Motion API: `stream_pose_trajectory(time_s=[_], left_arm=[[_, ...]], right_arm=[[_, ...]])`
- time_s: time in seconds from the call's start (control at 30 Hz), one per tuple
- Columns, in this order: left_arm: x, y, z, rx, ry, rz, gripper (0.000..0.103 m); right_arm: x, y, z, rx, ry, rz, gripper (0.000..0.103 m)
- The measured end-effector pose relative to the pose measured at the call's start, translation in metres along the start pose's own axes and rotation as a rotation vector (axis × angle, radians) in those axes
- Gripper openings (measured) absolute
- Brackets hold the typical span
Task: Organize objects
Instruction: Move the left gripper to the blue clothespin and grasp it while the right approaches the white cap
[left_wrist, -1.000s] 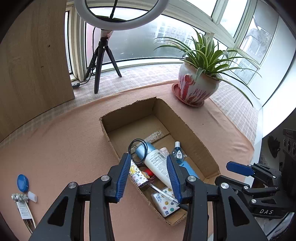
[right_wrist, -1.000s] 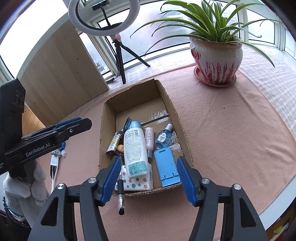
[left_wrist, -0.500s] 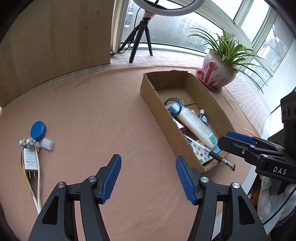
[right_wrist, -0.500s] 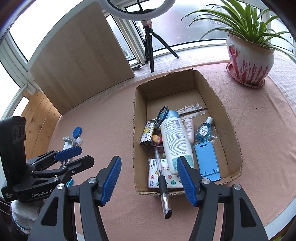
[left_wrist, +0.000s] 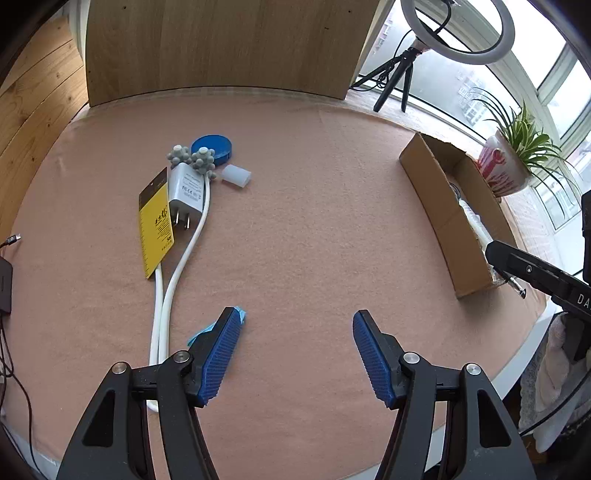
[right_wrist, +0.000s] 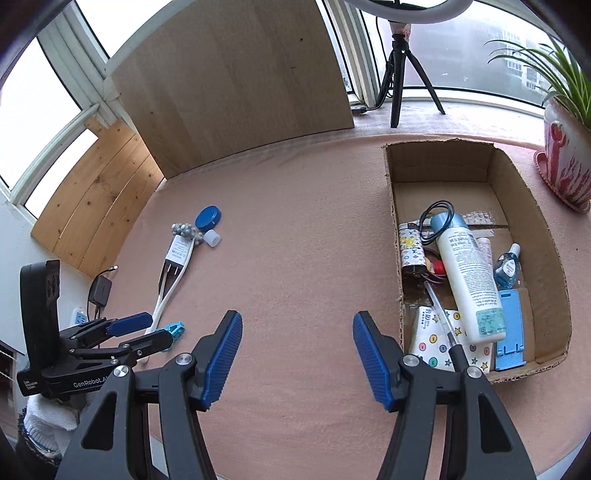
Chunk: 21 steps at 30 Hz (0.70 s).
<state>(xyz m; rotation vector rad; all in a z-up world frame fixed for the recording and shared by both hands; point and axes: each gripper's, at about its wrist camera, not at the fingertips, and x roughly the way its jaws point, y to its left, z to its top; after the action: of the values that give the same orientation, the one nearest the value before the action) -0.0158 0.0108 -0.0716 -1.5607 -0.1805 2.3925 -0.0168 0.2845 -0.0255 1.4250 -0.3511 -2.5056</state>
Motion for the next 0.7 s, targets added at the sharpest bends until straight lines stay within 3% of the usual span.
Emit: stream_pose_trajectory(time_s=[0.13,0.3,0.7], left_arm=[[-0.001,0.025,-0.014,-0.023,0.008,0.019,0.066],[0.002,0.049,-0.023,-0.066,0.014,-0.01,0.066],[0.02,0.051,-0.021,-0.006,0.027,-0.013,0.064]], right_arm=[[0.016,0.016,-0.002,-0.003,0.042,0.067,0.059],[0.04,0.035,-0.003,0.003,0.117,0.14,0.059],[0.088,0.076,0.032,-0.096,0.14,0.119,0.059]])
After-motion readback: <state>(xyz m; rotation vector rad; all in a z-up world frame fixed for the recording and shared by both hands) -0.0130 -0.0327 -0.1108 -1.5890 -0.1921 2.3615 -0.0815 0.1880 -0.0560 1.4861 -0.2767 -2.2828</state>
